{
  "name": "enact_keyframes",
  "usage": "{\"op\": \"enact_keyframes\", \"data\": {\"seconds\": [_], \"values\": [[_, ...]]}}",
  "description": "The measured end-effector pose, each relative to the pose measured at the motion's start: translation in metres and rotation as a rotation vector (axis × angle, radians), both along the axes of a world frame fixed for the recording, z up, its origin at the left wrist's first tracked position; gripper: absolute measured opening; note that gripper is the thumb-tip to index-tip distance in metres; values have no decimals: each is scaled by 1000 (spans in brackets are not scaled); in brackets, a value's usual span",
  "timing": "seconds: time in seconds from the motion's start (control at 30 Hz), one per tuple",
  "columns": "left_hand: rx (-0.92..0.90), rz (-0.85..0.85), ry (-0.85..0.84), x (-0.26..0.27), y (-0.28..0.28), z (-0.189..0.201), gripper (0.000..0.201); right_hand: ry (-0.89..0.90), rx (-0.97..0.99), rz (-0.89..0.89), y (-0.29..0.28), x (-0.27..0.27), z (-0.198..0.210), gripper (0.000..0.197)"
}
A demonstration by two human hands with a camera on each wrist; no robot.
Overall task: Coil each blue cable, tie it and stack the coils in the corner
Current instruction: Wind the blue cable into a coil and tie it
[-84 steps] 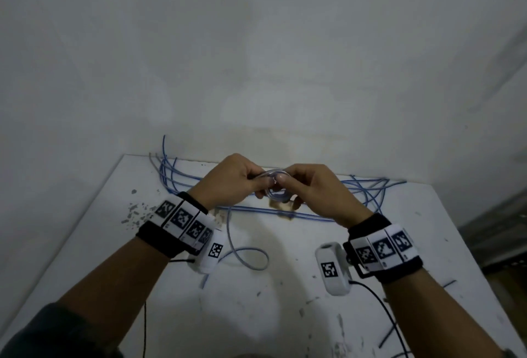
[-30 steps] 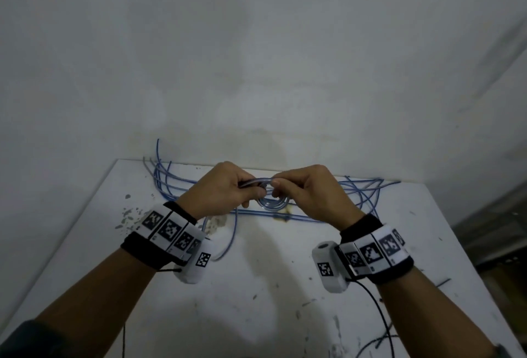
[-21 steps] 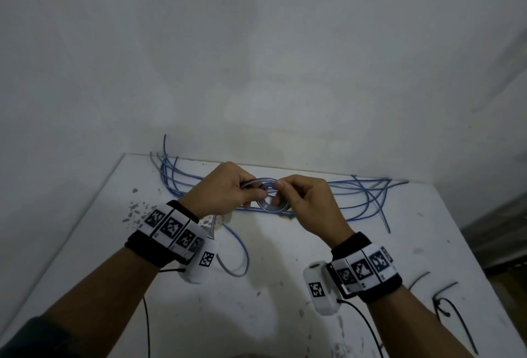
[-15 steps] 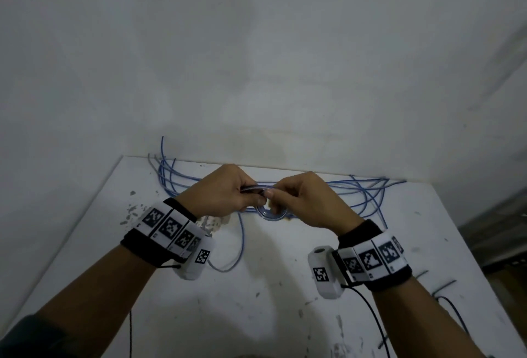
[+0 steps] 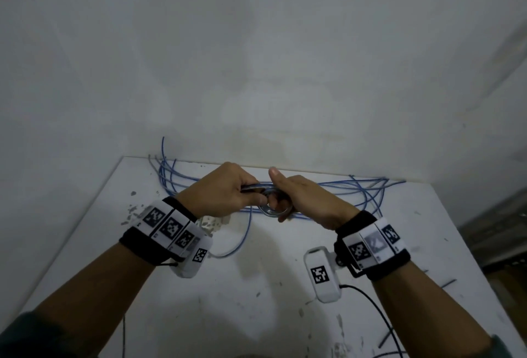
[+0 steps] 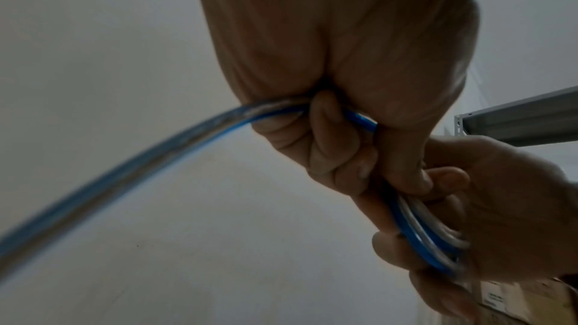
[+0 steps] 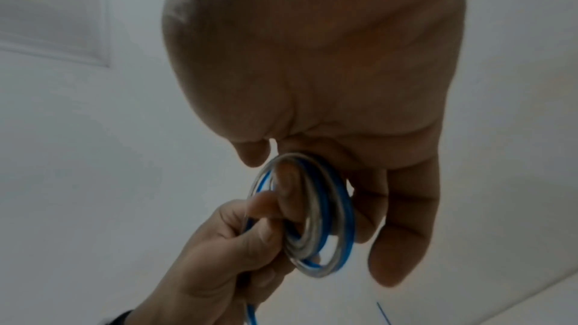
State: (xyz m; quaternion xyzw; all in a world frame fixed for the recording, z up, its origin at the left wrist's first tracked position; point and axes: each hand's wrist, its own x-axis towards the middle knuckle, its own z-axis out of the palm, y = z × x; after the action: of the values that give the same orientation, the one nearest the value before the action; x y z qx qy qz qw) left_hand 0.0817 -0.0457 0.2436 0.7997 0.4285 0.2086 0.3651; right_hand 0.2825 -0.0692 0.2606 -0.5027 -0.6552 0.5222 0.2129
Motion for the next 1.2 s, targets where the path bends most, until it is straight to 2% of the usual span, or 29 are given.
{"op": "enact_keyframes", "data": {"seconds": [0.1,0.23,0.3,0.37,0.57,0.7,0.8,0.93,1.1,1.2], "values": [[3,-7,-53,0,3,3,16,87,37,-45,2,-2,-7,57],[-26,-4,-163,-1,4,-1,23,210,60,-135,-1,-5,-13,53],[-25,15,-252,-2,0,-4,16,244,70,-149,-3,-7,-14,52],[-2,33,-316,-3,-3,-4,10,252,92,-145,-7,-10,-13,52],[11,106,-424,-13,-1,4,16,159,196,-131,-12,-17,-4,52],[-61,162,-522,1,-15,-4,23,223,286,-229,-10,-25,-3,51],[-30,265,-602,12,-25,-15,22,297,243,-275,-9,-26,-7,53],[7,356,-565,14,-21,-21,19,310,164,-249,-7,-22,-21,50],[20,383,-482,2,-10,-18,13,201,248,-118,-1,1,-19,12],[40,415,-510,9,-11,-17,14,232,263,-245,-1,5,-19,13]]}}
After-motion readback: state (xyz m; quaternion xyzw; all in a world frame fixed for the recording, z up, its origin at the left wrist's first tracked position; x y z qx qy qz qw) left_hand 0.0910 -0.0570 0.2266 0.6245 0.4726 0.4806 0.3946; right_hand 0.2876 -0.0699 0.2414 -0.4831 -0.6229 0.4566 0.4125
